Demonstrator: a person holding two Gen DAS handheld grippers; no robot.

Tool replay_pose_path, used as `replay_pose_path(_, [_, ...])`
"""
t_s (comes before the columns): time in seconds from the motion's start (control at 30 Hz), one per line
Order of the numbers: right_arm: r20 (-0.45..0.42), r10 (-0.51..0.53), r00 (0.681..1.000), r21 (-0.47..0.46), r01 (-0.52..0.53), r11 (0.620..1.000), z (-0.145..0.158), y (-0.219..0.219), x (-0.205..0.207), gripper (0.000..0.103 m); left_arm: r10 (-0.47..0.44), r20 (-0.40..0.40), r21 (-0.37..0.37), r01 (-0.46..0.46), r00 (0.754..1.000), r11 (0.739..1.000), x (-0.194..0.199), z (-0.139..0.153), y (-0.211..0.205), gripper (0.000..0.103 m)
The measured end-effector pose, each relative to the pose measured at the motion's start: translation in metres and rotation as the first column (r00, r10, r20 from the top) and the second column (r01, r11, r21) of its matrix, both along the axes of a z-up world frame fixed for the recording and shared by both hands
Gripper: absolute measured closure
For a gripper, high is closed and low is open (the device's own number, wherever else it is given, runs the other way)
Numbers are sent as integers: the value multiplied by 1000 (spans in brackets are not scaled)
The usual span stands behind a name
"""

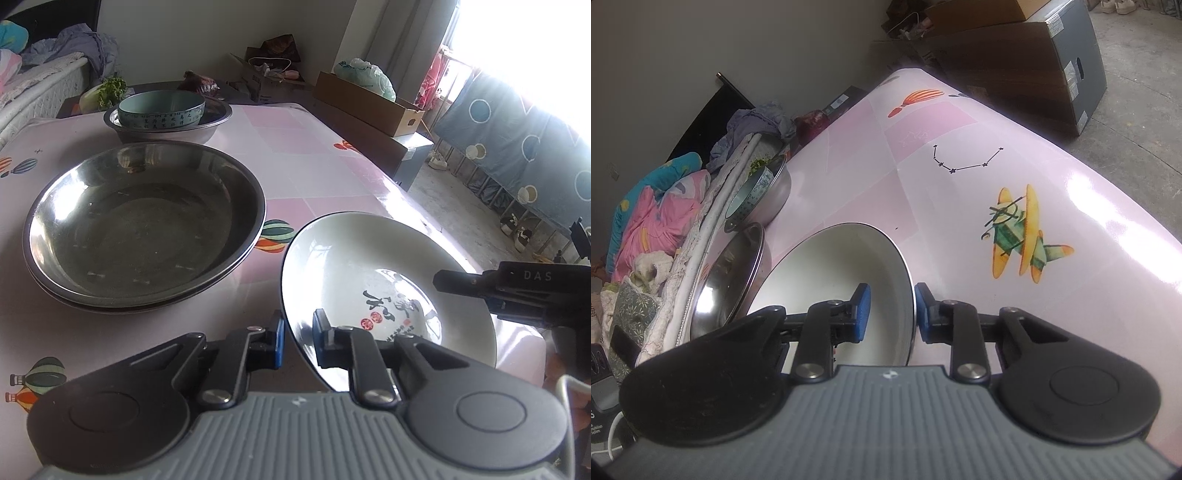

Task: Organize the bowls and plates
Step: 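Grasp the plate rim with the left tool while the right tool holds the plate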

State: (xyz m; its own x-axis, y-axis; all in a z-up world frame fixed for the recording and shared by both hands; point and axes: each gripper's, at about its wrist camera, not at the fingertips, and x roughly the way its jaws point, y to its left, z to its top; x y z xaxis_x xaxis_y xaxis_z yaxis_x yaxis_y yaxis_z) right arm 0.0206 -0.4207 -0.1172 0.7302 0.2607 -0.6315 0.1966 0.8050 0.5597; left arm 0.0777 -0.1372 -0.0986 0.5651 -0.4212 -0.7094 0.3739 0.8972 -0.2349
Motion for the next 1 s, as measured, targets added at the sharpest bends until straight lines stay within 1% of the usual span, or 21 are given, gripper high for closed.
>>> replay_pose_path(0.17, [-8, -4, 1000, -16, 4, 1000, 1, 7, -3, 78, 0, -4, 6, 0, 1000, 1000, -4, 1, 2, 86])
replay_pose_path(0.43, [-18, 20, 1000, -5, -20, 1000, 1, 21, -15, 76, 10, -33, 11, -10, 999, 1000, -17, 4, 18, 86])
replay_pose_path(0.6, [-14, 32, 999, -10, -32, 999, 1, 30, -20, 76, 10, -36, 21, -9, 999, 1000, -26, 5, 26, 86])
replay_pose_path(1.0, [-28, 33, 999, -31, -34, 999, 4, 32, -24, 76, 0, -41, 17, 1, 999, 1000, -25, 2, 26, 82])
